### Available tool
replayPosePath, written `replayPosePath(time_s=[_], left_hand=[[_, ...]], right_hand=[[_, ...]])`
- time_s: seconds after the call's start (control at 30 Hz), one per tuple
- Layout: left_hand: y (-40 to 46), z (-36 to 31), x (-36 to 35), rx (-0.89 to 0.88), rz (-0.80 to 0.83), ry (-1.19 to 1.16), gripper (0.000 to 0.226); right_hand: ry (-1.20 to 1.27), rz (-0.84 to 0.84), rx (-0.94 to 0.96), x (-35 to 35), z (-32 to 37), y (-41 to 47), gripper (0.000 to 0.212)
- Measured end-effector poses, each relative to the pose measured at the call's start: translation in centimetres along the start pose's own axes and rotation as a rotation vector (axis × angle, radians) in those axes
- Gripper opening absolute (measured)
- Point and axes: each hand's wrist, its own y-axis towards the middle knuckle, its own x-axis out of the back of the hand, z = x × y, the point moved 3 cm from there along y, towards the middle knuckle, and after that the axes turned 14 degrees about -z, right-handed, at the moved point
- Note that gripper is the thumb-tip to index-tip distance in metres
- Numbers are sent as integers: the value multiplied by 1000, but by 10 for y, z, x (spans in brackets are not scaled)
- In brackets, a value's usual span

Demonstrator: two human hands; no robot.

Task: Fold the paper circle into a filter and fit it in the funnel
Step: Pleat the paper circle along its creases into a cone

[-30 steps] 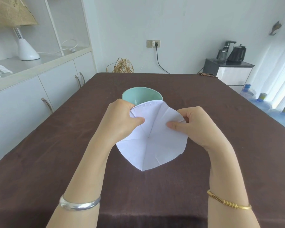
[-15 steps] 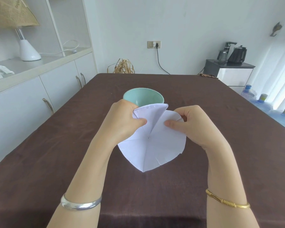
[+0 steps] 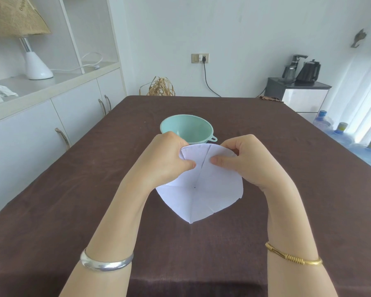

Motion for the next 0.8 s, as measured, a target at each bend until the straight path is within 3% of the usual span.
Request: replayPosePath(time_s=[0.13,0.3,0.57,0.8], left_hand=[[1,-12,2,-52,3,92,23],[7,-29,-4,-130,74,236,45],[4,-29,-14,-145,97,357,38],[2,-29,-14,-147,153,345,32]], right_hand=[[-53,4,4,-2,4,-2,21],[-98,33,58,-4,10,-4,18],[-163,15,73,-5,10,-5,42],[-152,63,74,-6,14,-7,51]])
